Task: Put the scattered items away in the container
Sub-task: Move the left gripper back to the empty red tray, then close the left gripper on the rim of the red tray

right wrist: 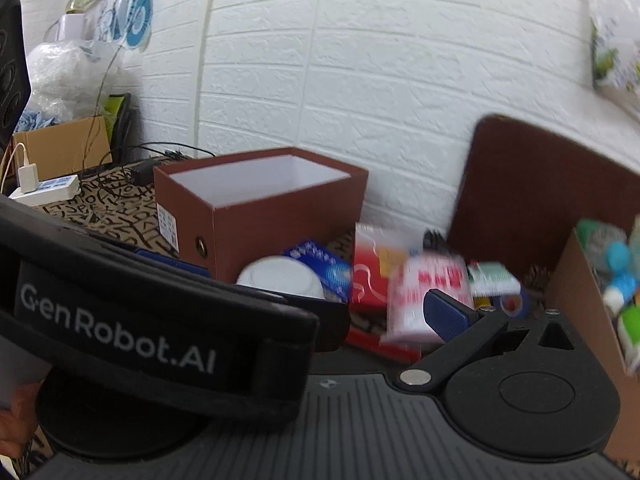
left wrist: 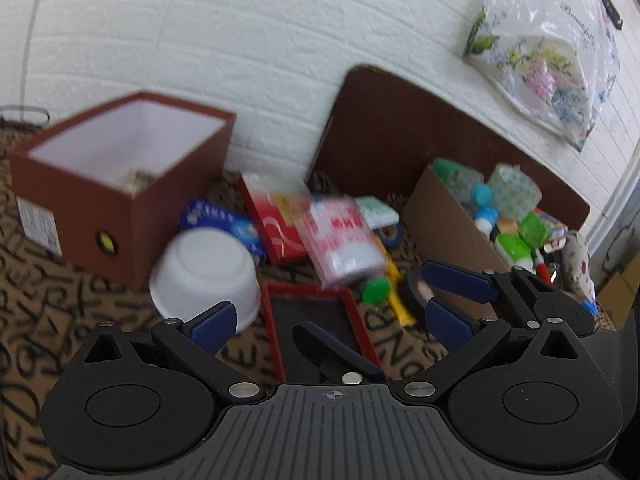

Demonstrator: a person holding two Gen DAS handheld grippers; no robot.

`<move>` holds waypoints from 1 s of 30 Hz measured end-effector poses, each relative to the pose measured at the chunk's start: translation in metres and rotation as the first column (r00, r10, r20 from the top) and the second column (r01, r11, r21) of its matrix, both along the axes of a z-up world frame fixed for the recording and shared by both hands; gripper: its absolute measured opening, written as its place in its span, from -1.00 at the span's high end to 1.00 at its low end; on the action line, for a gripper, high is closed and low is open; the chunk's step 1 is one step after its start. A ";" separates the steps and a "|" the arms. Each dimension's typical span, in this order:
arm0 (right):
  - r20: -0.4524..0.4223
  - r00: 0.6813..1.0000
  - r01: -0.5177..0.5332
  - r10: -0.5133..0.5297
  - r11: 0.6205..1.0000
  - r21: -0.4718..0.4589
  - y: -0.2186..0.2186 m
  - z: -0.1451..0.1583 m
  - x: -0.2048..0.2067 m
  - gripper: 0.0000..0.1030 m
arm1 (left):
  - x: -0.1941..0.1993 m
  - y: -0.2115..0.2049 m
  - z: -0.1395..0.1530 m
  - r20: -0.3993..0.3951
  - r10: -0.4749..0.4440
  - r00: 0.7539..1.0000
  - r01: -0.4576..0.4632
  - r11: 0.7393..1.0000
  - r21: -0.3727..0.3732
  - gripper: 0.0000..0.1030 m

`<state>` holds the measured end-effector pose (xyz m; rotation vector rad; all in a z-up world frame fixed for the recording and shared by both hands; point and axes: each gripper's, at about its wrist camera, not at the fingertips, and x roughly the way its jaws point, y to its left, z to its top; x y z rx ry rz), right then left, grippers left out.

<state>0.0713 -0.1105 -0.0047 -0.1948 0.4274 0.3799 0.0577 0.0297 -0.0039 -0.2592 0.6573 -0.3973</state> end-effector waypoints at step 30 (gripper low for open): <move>-0.214 0.924 0.341 -0.318 0.937 0.080 -0.061 -0.081 0.014 -0.75 | 0.044 -0.013 -0.077 -0.205 0.089 0.975 -0.067 0.991 0.112 0.27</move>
